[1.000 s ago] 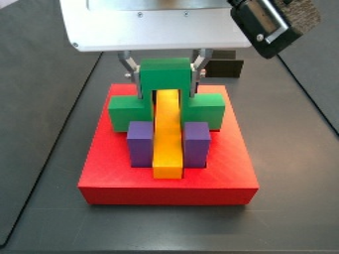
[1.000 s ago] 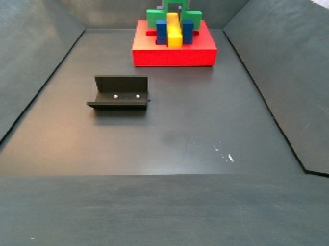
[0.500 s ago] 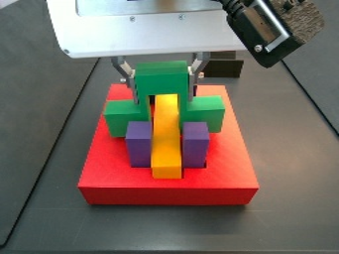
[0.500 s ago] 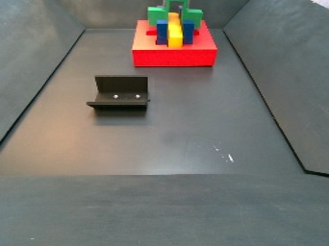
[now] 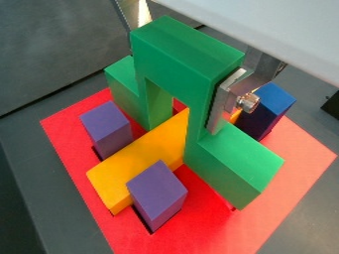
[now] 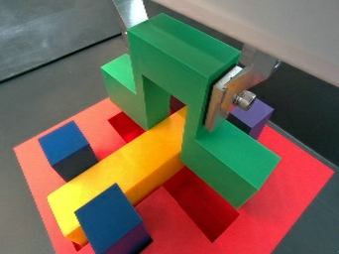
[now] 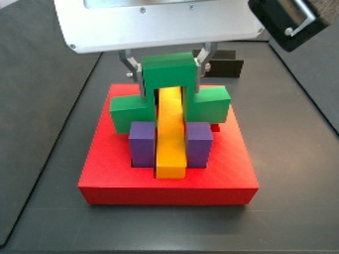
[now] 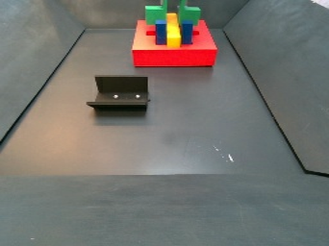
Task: Pick up the green object. Move up. Place the green object on the fixture. Regrasp the green object. Move to above the board. Insert the green object.
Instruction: Insert the green object.
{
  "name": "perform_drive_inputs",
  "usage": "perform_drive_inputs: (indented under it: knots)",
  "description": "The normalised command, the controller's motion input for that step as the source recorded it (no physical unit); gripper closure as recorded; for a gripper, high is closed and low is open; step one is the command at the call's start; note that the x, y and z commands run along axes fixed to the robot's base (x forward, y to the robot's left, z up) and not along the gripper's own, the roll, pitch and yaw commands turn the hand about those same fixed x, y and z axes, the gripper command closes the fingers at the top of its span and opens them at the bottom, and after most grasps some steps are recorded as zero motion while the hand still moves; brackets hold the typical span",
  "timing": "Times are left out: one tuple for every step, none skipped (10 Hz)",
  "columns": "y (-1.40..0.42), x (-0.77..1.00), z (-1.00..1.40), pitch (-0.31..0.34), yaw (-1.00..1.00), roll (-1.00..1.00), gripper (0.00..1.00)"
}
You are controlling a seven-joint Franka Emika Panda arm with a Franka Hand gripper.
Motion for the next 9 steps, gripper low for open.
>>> perform_drive_inputs:
  knots:
    - [0.07, 0.00, -0.04, 0.041, -0.31, 0.00, 1.00]
    - [0.01, 0.00, -0.05, 0.139, -0.38, 0.00, 1.00]
    - [0.03, 0.00, 0.00, 0.160, -0.50, 0.00, 1.00]
    - [0.01, 0.06, 0.00, 0.160, -0.51, 0.00, 1.00]
    - [0.01, 0.15, 0.00, 0.154, -0.47, 0.00, 1.00]
    - [0.00, 0.00, 0.00, -0.010, 0.00, 0.00, 1.00]
    - [0.13, 0.00, 0.00, 0.000, 0.02, 0.00, 1.00]
    - [0.28, 0.00, 0.00, 0.000, 0.07, 0.00, 1.00]
    - [0.26, 0.00, 0.00, 0.000, 0.13, 0.00, 1.00]
